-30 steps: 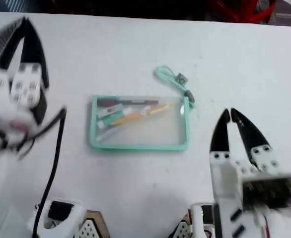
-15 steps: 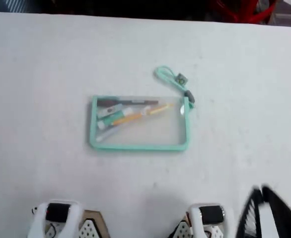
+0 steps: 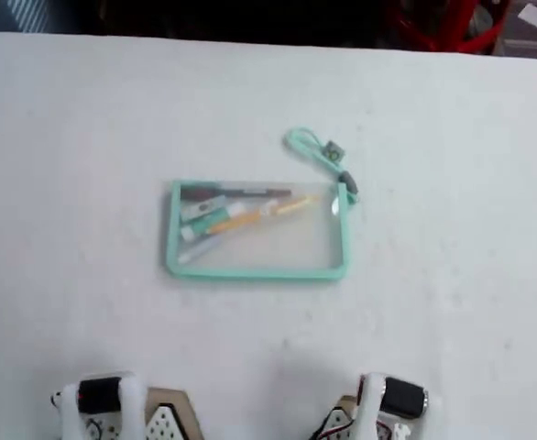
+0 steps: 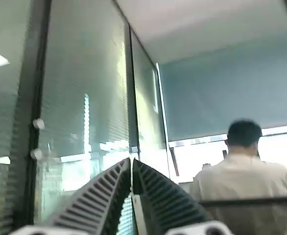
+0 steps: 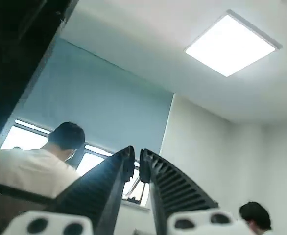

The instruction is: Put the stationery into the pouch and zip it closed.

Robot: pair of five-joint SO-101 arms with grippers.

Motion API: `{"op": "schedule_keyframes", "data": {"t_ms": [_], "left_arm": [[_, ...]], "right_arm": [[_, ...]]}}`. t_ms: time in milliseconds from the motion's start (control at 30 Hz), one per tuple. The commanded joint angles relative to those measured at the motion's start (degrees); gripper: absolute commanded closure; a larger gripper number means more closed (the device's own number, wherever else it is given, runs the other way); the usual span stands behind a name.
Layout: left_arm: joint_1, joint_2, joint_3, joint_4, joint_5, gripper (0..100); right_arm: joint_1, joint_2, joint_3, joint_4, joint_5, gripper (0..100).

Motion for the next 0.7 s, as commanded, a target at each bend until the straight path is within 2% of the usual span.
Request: {"op": "schedule_keyframes", "data": {"t_ms": [0,133,333,500,600,667], "left_arm": [[0.0,-2.2,34.5,-9.1,1.7,98],[3.3,-7.2,55.6,-22.9,1.3,98],[8.6,-6.1,80.8,-39.5,1.2,98],[10.8,-6.1,97.6,-48.1,1.1,98],[10.2,-6.1,104.0,-52.2,1.1,98],[10.2,-6.1,107.2,-53.8,-1.8,98]], "right_arm": [[-6.5,1.2,12.0,0.2,0.4,97.4],[-14.0,1.4,33.4,-4.5,1.0,97.1],[-18.9,-0.1,64.8,-26.9,1.0,97.1],[-19.4,-0.1,86.9,-40.0,0.7,97.1],[-18.9,-0.1,96.9,-43.1,0.9,97.1],[-18.9,-0.1,100.7,-43.2,0.9,97.1]]}}
